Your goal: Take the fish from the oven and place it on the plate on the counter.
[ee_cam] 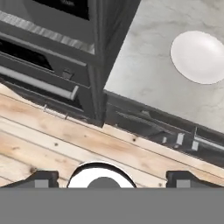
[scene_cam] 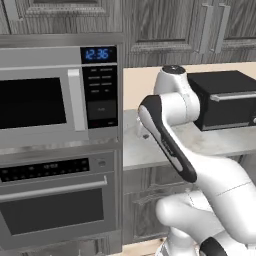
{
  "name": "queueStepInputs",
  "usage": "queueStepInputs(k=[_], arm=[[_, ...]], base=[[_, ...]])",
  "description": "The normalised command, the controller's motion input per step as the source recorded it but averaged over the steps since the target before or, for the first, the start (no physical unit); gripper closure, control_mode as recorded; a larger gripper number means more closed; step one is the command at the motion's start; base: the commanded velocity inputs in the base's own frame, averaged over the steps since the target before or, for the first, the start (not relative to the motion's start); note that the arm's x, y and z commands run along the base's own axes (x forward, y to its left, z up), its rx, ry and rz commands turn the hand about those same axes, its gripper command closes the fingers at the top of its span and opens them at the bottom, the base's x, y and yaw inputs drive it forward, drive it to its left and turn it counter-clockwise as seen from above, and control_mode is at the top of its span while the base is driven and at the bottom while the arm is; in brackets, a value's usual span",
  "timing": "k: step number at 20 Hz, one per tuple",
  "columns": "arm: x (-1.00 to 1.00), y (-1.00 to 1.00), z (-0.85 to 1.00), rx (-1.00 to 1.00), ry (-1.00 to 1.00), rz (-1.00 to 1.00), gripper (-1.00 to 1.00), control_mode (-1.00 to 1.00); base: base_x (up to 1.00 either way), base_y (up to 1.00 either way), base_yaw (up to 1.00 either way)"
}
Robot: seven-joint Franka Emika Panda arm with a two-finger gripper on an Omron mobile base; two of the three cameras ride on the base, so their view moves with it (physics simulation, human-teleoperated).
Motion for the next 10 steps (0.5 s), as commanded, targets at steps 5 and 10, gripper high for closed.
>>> queueStepInputs(k=[5, 10], arm=[[-0.69, 1.00, -0.48, -0.26, -0.04, 0.48, -1.00, -1.00], [-0.48, 1.00, -0.24, -0.37, -0.07, 0.45, -1.00, -1.00]], base=[[0.00, 0.00, 0.00], [0.00, 0.00, 0.00]])
